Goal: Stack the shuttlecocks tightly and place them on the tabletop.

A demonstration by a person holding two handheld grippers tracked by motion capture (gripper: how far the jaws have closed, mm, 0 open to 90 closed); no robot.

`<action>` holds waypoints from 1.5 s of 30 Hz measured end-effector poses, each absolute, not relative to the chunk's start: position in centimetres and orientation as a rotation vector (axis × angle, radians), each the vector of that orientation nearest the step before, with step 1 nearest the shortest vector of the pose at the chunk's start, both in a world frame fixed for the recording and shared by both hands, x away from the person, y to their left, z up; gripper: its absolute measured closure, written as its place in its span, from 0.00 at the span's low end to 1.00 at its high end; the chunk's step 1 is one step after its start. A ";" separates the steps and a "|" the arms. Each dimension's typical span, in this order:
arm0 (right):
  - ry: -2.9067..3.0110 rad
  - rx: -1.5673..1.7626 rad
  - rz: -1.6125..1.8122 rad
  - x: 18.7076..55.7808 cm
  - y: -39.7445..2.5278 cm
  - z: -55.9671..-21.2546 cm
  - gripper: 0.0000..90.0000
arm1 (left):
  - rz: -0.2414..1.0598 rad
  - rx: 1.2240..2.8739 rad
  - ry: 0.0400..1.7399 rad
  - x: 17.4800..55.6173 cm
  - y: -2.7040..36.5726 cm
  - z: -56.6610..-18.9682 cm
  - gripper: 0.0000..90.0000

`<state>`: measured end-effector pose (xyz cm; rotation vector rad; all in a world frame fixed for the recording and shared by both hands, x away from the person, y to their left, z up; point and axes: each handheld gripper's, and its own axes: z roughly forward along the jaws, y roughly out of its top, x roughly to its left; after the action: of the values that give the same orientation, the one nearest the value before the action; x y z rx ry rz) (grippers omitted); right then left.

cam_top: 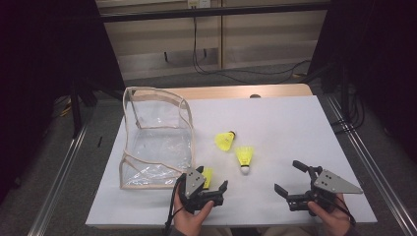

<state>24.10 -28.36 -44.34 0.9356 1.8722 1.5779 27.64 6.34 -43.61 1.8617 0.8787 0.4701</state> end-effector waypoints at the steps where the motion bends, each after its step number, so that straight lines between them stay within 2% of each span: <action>1: 1.871 0.936 1.581 24.1 -28.4 -44.4 0.01 | 0.465 1.867 0.885 27.7 6.3 -43.7 0.12; 10: 1.875 0.940 1.585 24.2 -28.4 -44.4 0.01 | 0.425 1.887 0.883 28.0 6.2 -43.9 0.10; 24: 1.876 0.945 1.587 24.2 -28.4 -44.4 0.01 | 0.379 1.902 0.837 27.9 5.1 -43.9 0.17; 34: 1.879 0.947 1.589 24.2 -28.4 -44.5 0.01 | 0.433 1.880 0.853 27.6 5.5 -43.4 0.14; 45: 1.880 0.945 1.589 24.2 -28.3 -44.4 0.01 | 0.503 1.902 0.922 27.1 6.6 -43.7 0.15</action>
<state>24.15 -28.32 -44.44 0.9446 1.8801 1.5887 27.06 6.63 -43.68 1.9021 0.9217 0.5033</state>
